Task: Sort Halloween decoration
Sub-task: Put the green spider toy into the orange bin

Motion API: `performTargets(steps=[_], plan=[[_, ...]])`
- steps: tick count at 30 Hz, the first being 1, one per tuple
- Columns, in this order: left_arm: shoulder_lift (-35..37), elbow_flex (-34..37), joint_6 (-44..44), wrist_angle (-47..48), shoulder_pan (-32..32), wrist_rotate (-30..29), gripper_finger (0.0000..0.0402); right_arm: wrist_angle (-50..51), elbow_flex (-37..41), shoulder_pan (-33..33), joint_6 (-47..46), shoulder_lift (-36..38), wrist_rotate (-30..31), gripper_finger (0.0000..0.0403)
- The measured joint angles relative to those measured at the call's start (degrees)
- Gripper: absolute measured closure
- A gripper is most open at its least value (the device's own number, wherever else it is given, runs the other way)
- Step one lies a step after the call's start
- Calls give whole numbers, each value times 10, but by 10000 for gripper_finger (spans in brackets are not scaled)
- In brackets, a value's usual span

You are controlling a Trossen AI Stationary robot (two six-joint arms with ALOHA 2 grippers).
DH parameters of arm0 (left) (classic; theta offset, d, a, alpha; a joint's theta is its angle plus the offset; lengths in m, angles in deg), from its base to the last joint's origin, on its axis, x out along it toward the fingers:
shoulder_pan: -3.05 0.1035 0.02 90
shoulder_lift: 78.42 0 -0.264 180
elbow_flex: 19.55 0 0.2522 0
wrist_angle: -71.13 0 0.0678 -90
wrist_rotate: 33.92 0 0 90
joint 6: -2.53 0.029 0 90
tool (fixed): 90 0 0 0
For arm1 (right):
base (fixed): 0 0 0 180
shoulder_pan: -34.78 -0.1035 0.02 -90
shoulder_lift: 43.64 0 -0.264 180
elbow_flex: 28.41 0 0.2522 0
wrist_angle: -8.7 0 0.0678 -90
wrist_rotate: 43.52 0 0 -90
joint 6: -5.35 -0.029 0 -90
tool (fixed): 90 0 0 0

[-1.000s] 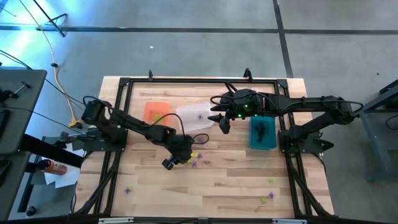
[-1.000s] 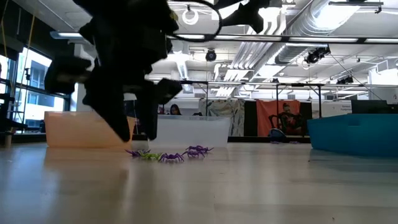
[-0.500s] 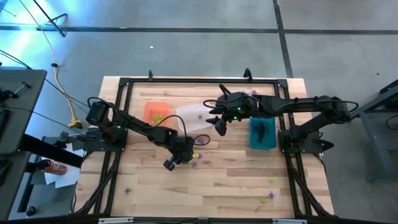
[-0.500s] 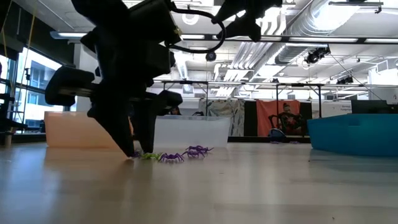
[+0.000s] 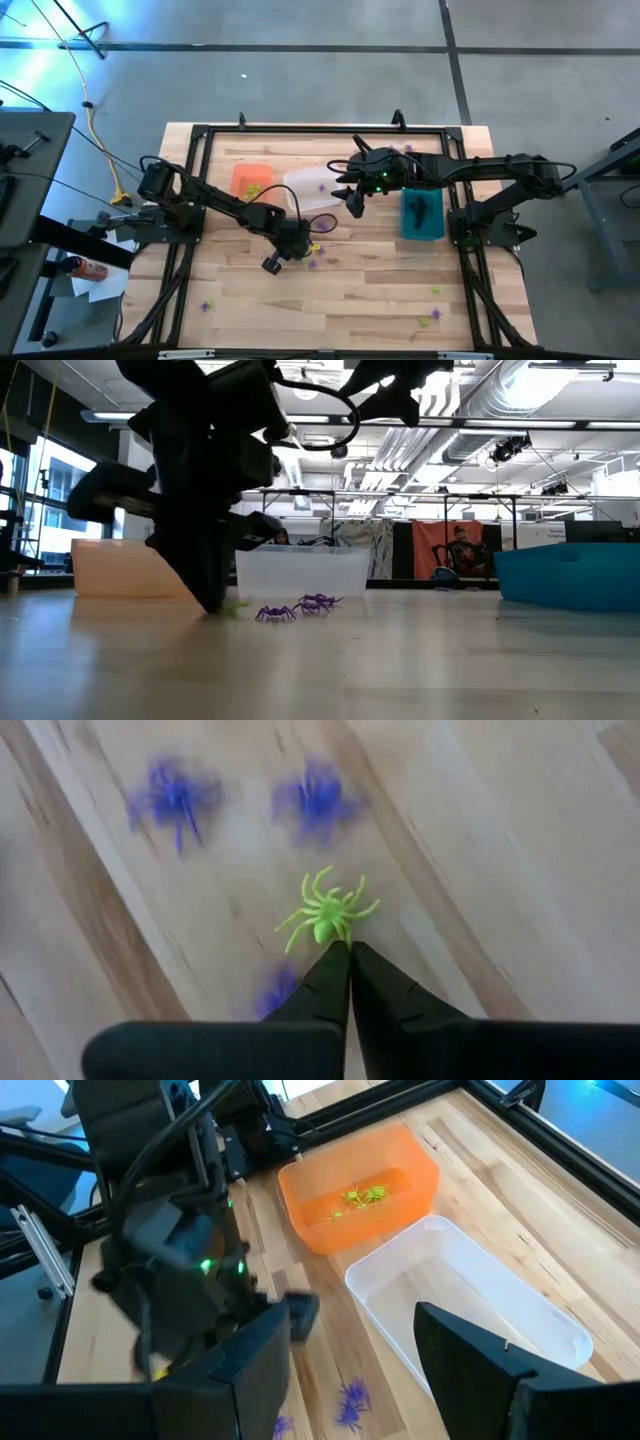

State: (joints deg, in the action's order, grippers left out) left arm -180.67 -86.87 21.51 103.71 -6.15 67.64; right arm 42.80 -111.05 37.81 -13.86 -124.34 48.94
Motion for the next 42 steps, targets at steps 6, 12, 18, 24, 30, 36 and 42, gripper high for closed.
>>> performTargets(steps=[6, 12, 18, 24, 30, 36, 42], plan=[[73, 2, -32, 52, 22, 32, 401, -3, 0, 0, 2, 0, 0, 192], [217, 2, -59, 55, 50, 15, 401, -17, 0, 0, 22, 1, 5, 192], [367, 1, -106, 73, 79, -106, 401, -26, 0, 0, 27, 1, 7, 192], [471, 2, -175, 130, 88, -232, 401, -30, 0, 0, 28, 1, 8, 192], [518, 14, -220, 128, 87, -258, 401, -31, 0, 0, 32, 1, 8, 192], [518, 15, -215, 126, 87, -272, 401, -39, 0, 0, 43, 1, 8, 192], [530, 13, -247, 174, 90, -325, 401, -52, 0, 0, 41, 1, 8, 192]])
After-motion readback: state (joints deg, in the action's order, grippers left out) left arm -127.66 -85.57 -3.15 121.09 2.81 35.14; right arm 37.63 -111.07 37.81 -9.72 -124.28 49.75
